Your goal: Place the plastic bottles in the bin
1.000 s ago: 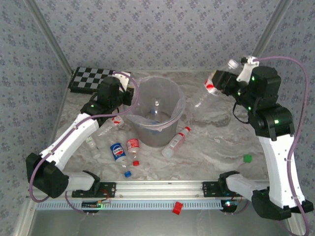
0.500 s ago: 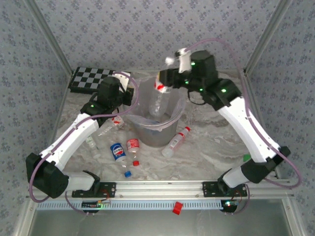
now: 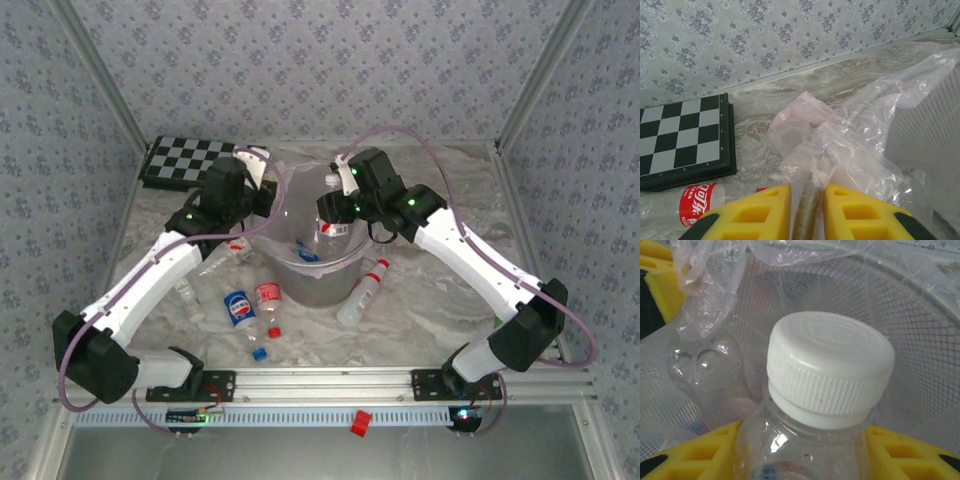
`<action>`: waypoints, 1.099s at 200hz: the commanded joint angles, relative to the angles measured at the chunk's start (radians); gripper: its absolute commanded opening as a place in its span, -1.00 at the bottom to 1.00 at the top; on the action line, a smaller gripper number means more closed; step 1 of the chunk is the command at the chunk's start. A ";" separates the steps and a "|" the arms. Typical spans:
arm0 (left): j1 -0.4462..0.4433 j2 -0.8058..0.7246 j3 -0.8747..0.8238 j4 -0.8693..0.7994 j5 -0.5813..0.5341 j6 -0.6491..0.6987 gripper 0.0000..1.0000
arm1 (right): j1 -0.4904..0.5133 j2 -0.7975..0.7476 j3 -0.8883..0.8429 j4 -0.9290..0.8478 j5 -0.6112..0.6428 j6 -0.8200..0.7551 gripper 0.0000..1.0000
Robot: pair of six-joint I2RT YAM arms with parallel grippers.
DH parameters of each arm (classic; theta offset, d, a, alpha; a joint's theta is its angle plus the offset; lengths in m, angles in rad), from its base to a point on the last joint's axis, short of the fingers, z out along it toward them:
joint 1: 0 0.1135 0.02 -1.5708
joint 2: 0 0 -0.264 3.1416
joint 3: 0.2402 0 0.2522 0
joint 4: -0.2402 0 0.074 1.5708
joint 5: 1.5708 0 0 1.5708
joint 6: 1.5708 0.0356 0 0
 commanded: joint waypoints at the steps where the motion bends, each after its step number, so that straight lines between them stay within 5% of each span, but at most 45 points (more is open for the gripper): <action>1: 0.010 0.009 -0.015 -0.065 -0.030 0.003 -0.54 | 0.019 -0.052 -0.084 -0.005 -0.041 -0.006 -0.40; 58: 0.011 0.015 -0.015 -0.065 -0.023 0.000 -0.54 | 0.010 -0.155 -0.018 -0.029 -0.042 -0.083 0.60; 89: 0.010 0.015 -0.015 -0.065 -0.026 0.001 -0.53 | -0.008 -0.163 0.105 -0.128 -0.014 -0.125 0.90; 131: 0.011 0.015 -0.015 -0.065 -0.018 -0.002 -0.54 | -0.021 -0.085 0.251 -0.201 0.028 -0.169 0.73; 185: 0.011 0.015 -0.015 -0.065 -0.022 0.001 -0.54 | 0.004 0.096 0.392 -0.267 0.036 -0.169 0.09; 220: 0.010 0.014 -0.015 -0.065 -0.022 0.000 -0.54 | 0.067 0.193 0.397 -0.316 0.054 -0.183 -0.09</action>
